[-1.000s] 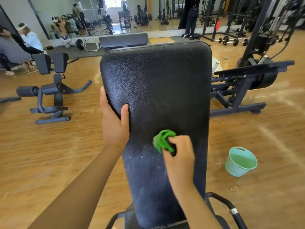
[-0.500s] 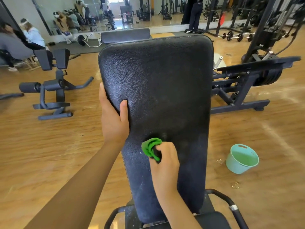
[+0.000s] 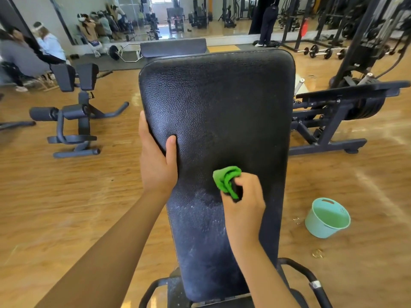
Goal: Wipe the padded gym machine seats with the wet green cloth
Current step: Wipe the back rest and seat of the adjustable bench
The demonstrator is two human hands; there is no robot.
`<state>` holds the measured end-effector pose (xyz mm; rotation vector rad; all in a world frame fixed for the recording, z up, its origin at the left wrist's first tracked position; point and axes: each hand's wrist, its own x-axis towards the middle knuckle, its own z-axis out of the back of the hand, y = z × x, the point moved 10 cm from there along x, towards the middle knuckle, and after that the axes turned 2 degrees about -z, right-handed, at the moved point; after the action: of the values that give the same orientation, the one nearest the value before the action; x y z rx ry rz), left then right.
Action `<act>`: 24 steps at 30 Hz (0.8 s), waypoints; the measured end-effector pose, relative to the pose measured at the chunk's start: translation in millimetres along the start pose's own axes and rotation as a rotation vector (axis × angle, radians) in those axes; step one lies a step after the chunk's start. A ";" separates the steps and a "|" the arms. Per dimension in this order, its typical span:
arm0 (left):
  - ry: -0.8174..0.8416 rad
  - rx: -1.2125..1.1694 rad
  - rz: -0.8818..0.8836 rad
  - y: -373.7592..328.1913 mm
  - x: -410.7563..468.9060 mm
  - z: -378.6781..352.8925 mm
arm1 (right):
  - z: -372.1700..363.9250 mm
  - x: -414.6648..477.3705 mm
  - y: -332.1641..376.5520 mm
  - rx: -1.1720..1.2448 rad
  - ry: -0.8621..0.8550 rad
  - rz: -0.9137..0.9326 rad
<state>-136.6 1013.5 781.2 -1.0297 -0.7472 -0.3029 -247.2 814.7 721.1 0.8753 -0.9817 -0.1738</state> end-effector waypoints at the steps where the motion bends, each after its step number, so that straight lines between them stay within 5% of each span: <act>1: 0.002 -0.001 0.005 0.6 -0.2 -0.3 | -3.9 -10.5 -4.7 -0.019 0.025 0.000; 6: -0.002 0.000 0.016 1.3 -0.6 0.2 | -8.1 -40.6 -17.6 -0.040 0.105 -0.033; 13: 0.005 0.003 0.019 1.8 -1.2 -0.5 | 20.2 25.7 4.1 0.124 -0.098 -0.055; 19: -0.007 0.011 0.016 2.0 -0.7 0.2 | -0.1 -16.8 -7.4 -0.053 0.054 0.084; 24: -0.006 0.028 0.018 -1.7 -1.9 1.6 | -0.2 -32.3 -19.9 -0.007 0.100 -0.070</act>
<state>-139.6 1013.7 781.5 -1.0109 -0.7450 -0.2730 -260.7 817.8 685.8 0.9043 -0.8579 -0.1912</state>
